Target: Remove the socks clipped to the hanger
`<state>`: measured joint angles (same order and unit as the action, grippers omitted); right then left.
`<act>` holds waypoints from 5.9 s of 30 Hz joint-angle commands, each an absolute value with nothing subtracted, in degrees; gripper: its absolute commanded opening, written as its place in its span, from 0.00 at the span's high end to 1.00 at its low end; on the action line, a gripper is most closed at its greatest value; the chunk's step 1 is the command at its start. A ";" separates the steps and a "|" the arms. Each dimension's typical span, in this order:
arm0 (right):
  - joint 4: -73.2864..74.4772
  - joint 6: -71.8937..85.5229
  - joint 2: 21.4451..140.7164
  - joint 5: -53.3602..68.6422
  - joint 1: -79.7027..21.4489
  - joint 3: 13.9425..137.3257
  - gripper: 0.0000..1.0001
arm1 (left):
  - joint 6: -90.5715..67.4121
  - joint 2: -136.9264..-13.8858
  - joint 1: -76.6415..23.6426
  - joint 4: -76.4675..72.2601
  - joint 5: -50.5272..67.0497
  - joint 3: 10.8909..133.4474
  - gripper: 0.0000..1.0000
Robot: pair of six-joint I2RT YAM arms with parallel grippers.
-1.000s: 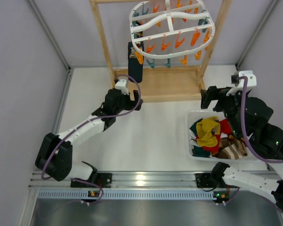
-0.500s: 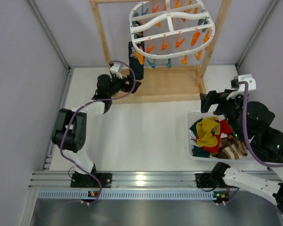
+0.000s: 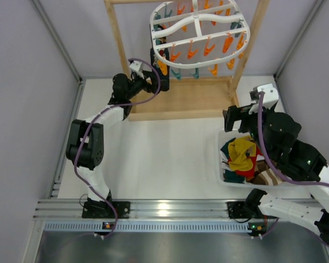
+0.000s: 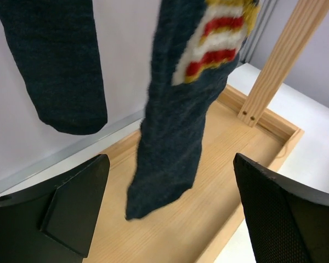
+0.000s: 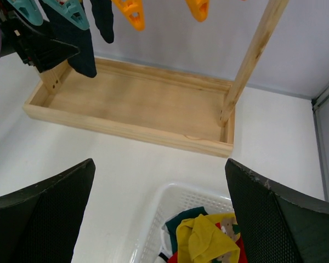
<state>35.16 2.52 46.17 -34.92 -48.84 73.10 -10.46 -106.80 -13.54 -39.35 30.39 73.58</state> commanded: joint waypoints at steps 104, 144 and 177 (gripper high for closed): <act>32.18 -9.40 96.24 -56.60 -48.16 116.37 0.35 | 25.31 -108.99 -75.67 -25.66 -60.64 88.86 1.00; 29.17 -8.98 96.68 -53.71 -48.34 114.70 0.54 | 14.08 -97.49 -76.29 -22.60 -56.35 77.09 1.00; 48.60 5.63 42.72 -37.44 -47.99 89.48 0.00 | -12.65 -127.95 -72.42 -0.27 10.89 117.92 0.93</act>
<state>46.98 5.15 42.57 -35.92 -48.51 90.06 -10.46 -121.95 -72.31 -5.17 7.97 108.36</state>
